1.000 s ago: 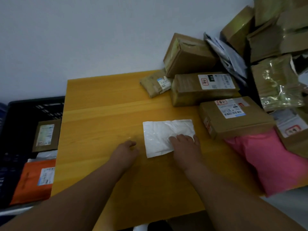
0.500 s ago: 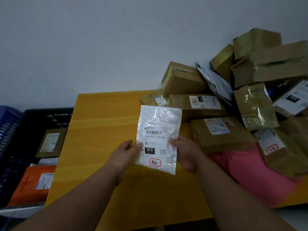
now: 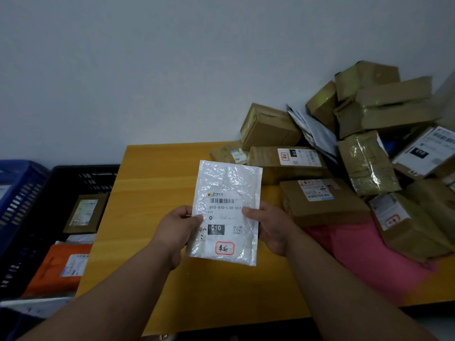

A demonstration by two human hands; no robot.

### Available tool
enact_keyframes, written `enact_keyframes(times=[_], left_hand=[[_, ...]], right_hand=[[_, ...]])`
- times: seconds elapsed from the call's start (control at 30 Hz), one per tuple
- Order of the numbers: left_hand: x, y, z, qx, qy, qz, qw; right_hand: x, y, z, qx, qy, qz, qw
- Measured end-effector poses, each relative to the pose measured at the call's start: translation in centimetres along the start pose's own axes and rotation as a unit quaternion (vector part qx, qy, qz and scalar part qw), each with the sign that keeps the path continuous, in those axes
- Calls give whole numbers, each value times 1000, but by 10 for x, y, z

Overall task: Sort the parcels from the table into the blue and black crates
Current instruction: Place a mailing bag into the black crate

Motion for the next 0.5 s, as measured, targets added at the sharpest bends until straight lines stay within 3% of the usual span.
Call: enact_keyframes(times=[0.2, 0.37, 0.5], left_hand=[[11, -2, 8, 20, 6, 6, 1000], [19, -14, 15, 43, 18, 57, 997], [22, -7, 17, 40, 12, 41, 998]], right_hand=[[5, 0, -6, 10, 1, -18, 1000], [7, -1, -12, 12, -5, -22, 1000], [7, -6, -17, 16, -13, -18, 1000]])
Point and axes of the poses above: each hand's wrist, its own x-axis away from the middle knuckle, its own y-axis out of the back of the hand, z = x × y, the point moved 9 cm from there along -x, towards the middle knuckle, and after that the axes turned 14 degrees about z, right-handed, at the moved point
